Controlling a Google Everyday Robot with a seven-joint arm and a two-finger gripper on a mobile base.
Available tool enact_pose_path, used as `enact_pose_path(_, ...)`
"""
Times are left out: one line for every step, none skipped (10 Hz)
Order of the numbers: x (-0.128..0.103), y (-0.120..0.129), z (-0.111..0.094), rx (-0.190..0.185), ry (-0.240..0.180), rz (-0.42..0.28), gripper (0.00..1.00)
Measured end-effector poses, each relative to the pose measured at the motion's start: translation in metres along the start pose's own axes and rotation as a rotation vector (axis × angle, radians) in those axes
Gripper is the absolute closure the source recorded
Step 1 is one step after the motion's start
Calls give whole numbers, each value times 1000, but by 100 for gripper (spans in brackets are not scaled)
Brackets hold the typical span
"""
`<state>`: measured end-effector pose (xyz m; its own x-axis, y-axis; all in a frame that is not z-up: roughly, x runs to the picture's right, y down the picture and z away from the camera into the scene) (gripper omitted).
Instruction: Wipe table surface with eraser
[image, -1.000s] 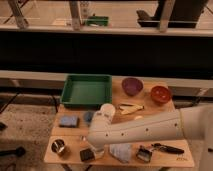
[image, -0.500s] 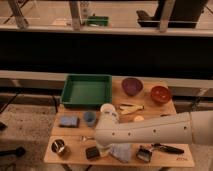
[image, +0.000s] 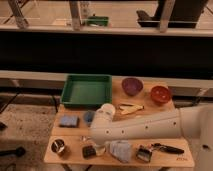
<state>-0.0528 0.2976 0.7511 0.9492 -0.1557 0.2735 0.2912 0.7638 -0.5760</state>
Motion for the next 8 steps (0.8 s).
enact_pose_path(-7, -3, 1, 2, -3, -11, 96)
enact_pose_path(-13, -4, 2, 4, -7, -20, 96)
enact_pose_path(-19, -6, 3, 5, -12, -31, 96)
enact_pose_path(-22, -7, 4, 6, -14, -40, 96)
enact_pose_path(-26, -7, 5, 6, -18, -46, 96)
enact_pose_path(-27, -4, 5, 3, -20, -51, 96)
enact_pose_path(-29, -2, 5, 0, -20, -56, 96)
enact_pose_path(-29, 4, 4, -5, -19, -62, 96)
